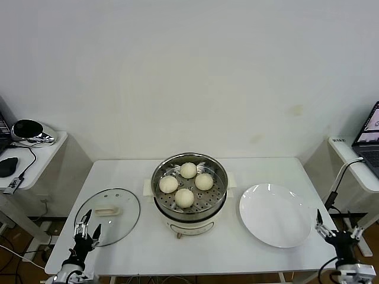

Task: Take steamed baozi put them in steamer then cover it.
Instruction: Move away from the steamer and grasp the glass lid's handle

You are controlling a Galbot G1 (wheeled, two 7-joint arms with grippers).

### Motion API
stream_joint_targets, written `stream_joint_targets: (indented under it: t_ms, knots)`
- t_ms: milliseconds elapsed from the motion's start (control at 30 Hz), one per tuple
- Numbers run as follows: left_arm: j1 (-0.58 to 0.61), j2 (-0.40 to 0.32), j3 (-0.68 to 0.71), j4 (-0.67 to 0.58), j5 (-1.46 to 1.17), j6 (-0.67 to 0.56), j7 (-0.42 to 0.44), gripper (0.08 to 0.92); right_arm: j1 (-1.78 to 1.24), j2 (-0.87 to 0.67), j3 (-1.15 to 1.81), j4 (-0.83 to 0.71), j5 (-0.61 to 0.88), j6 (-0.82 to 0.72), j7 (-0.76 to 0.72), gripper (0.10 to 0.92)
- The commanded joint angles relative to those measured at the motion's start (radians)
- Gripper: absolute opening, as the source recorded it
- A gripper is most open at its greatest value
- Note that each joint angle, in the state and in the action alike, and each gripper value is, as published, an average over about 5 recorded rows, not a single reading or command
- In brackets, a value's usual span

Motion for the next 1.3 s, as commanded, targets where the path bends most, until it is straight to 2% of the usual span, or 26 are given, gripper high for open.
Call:
stream_joint_targets:
  t_ms: [33, 567, 1033, 1133, 1300]
  knots:
    - [-0.187, 0.048, 0.061, 0.179, 0.133, -0.015, -0.002, 0.823, -0.043, 0.064, 0.070, 0.012, -0.022, 0.008, 0.030, 0.823]
    - [-0.361, 0.050, 0.168, 0.325, 0.127, -0.007, 0.015, 0.823, -0.051, 0.081, 0.072, -0.012, -0.046, 0.021, 0.028, 0.823]
    - [-0.410, 0.062, 0.193, 0.361, 0.103, -0.004, 0.028, 0.823, -0.046, 0.097, 0.054, -0.035, -0.067, 0.029, 0.025, 0.823]
    - [-0.412, 0.062, 0.198, 0.364, 0.098, -0.004, 0.032, 0.787, -0.046, 0.099, 0.049, -0.036, -0.069, 0.027, 0.024, 0.823]
    - [-0.416, 0.059, 0.209, 0.373, 0.086, -0.005, 0.039, 0.645, -0.048, 0.099, 0.041, -0.037, -0.070, 0.023, 0.023, 0.823]
